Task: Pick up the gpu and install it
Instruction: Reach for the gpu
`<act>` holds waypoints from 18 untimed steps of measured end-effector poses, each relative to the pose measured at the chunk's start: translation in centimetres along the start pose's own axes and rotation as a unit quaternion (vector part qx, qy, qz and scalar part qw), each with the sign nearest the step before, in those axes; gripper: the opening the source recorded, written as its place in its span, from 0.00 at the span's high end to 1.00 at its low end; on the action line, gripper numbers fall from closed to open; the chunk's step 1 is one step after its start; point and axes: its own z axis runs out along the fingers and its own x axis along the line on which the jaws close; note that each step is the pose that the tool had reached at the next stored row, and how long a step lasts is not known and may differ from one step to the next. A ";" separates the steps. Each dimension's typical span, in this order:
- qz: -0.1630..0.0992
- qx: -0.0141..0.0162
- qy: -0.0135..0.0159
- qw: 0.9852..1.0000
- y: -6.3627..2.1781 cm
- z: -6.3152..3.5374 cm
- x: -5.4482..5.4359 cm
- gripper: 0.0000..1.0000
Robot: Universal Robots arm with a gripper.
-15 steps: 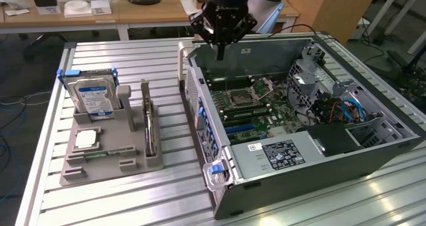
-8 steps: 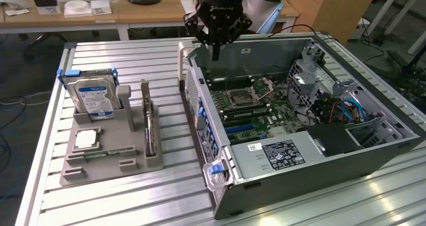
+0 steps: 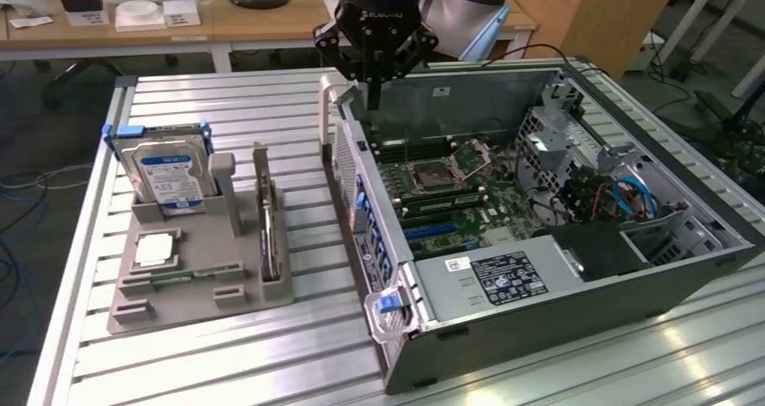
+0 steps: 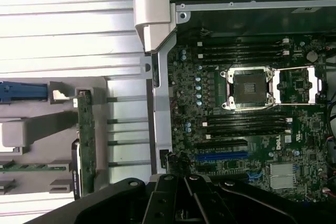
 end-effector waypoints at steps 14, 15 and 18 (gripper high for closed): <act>0.000 0.000 0.000 1.000 -0.15 -0.05 2.0 0.89; 0.000 0.000 0.000 1.000 -0.16 -0.05 2.1 0.89; 0.000 0.000 0.000 1.000 -0.19 -0.06 2.6 0.89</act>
